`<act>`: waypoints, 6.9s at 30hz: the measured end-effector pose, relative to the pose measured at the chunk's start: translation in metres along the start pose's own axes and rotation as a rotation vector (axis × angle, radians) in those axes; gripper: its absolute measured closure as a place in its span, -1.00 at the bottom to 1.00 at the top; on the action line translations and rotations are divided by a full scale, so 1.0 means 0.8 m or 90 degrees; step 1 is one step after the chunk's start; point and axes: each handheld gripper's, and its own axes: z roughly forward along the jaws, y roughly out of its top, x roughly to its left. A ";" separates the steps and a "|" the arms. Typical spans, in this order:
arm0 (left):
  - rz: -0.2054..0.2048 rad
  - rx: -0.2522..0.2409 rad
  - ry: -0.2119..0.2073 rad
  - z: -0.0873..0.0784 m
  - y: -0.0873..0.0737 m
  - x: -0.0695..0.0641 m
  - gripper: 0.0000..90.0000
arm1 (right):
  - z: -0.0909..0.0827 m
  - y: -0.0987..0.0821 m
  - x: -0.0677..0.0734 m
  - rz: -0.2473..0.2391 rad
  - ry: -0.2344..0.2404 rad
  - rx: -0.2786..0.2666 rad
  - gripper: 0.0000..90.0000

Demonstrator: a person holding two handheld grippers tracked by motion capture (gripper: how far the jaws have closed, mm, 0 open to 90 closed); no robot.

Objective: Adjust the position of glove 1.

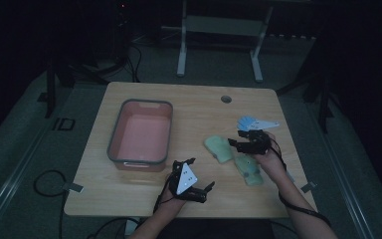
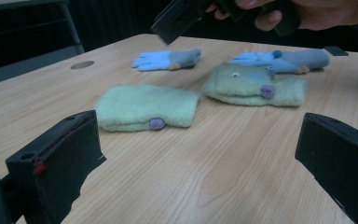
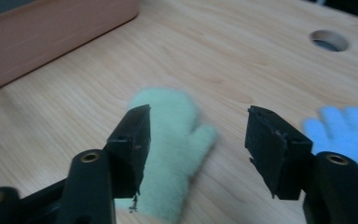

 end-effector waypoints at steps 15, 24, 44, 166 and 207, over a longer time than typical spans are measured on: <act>0.002 0.000 -0.002 0.000 0.000 0.000 -0.99 | 0.056 0.016 0.015 -0.033 0.060 0.064 0.21; 0.002 0.000 -0.004 0.000 0.000 0.000 -1.00 | 0.088 0.012 0.010 -0.053 0.073 0.128 0.35; -0.002 0.000 -0.005 0.000 0.000 0.000 -1.00 | 0.092 0.012 0.032 -0.050 -0.001 0.151 0.93; 0.000 -0.001 -0.002 0.000 0.000 0.000 -1.00 | -0.053 -0.018 0.027 0.096 -0.213 0.054 0.91; 0.005 -0.002 -0.001 0.000 0.000 -0.001 -1.00 | -0.018 -0.069 -0.024 0.075 -0.078 0.129 0.40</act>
